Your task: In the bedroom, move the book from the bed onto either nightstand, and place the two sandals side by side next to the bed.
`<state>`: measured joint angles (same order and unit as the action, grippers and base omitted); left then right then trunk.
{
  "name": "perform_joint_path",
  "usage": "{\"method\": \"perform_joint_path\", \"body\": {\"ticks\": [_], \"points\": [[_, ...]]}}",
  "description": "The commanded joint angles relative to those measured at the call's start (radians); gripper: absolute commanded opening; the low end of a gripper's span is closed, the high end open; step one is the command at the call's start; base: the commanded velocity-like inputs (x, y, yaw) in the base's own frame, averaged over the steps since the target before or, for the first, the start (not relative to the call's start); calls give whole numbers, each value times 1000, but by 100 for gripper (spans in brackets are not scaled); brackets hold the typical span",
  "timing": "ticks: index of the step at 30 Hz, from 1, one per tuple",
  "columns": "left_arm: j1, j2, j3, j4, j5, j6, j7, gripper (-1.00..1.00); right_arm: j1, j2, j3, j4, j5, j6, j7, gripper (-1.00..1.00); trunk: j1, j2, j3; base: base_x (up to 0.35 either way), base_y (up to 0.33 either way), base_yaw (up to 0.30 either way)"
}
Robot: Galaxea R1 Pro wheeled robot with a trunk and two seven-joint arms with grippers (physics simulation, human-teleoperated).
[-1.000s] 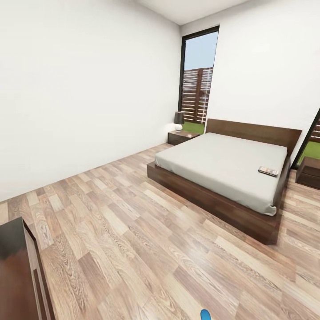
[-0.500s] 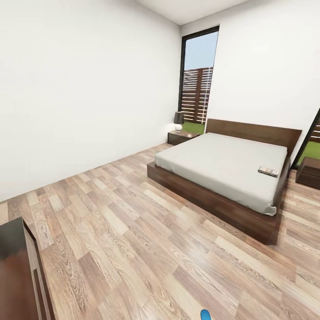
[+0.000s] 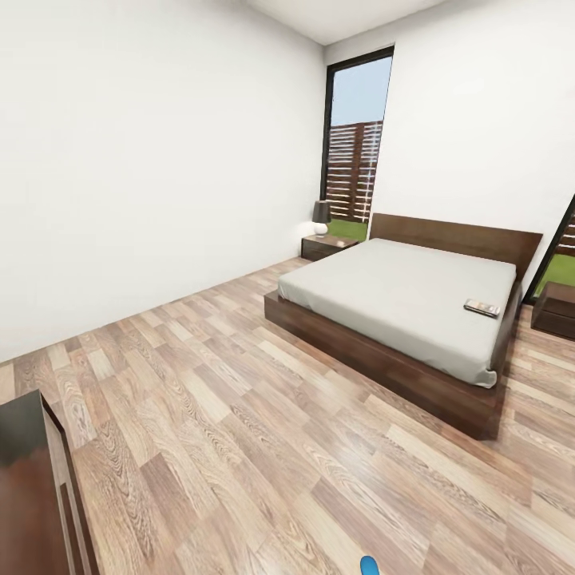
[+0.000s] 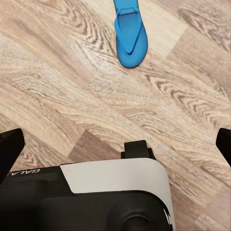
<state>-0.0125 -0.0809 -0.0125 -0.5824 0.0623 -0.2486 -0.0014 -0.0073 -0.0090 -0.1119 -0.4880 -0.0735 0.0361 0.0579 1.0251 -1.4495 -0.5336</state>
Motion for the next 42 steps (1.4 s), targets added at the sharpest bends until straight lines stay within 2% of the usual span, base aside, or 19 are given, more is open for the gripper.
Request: {"method": "perform_joint_path", "body": {"ticks": [1,13,17,23,24,29,42], "points": [[0,0,-1,0,7,-3,0,100,0,0,-4,-1,-8,4,12,100,0,0,-1,0,0,0],[0,0,-1,0,7,-3,0,100,0,-5,-8,-3,-8,2,79,100,0,0,-1,0,0,0],[0,0,-1,0,7,-3,0,100,0,-24,-31,-20,-11,-3,101,100,0,0,-1,0,0,0],[0,0,-1,-1,7,-3,0,100,0,-25,-65,-28,-11,-36,135,100,0,0,-1,0,0,0],[0,0,-1,-1,7,-3,0,100,0,-25,-275,-28,-10,-46,326,100,0,0,-1,0,0,0],[0,0,-1,-1,7,-3,0,100,0,-25,-288,-28,-5,-51,310,100,0,0,-1,0,0,0],[0,0,-1,-1,7,-3,0,100,0,-25,-291,-27,-4,-51,308,100,0,0,-1,0,0,0]]}}
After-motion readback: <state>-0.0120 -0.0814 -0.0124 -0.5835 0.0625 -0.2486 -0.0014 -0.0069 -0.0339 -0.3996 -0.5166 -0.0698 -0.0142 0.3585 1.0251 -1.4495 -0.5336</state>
